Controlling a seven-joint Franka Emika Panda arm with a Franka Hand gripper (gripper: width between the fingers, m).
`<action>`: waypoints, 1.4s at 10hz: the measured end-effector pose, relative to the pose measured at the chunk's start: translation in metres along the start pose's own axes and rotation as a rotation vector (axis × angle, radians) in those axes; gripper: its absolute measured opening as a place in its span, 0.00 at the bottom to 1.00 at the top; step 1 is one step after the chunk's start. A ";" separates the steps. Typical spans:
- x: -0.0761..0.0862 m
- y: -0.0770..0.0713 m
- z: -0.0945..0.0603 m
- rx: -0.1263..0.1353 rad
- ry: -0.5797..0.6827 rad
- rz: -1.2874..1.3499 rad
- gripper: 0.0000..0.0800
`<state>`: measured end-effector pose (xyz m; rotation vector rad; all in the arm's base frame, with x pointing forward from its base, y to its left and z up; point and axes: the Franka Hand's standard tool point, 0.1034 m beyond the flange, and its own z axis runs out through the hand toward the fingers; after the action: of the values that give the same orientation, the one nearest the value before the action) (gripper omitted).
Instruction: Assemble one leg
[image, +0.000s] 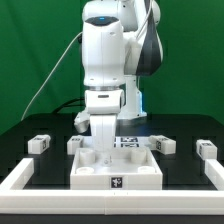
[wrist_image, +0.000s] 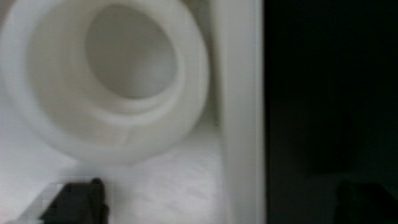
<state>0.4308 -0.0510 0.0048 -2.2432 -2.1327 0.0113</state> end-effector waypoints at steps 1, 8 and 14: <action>0.000 0.000 0.000 0.000 0.000 0.001 0.68; -0.001 0.000 0.000 0.000 -0.001 0.003 0.07; 0.009 0.001 0.000 0.000 0.004 0.017 0.07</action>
Offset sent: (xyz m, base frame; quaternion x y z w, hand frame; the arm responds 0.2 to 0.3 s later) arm 0.0000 0.0000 0.0000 0.0000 0.0000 0.0000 1.0000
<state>0.4321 -0.0416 0.0052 -2.2591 -2.1122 0.0067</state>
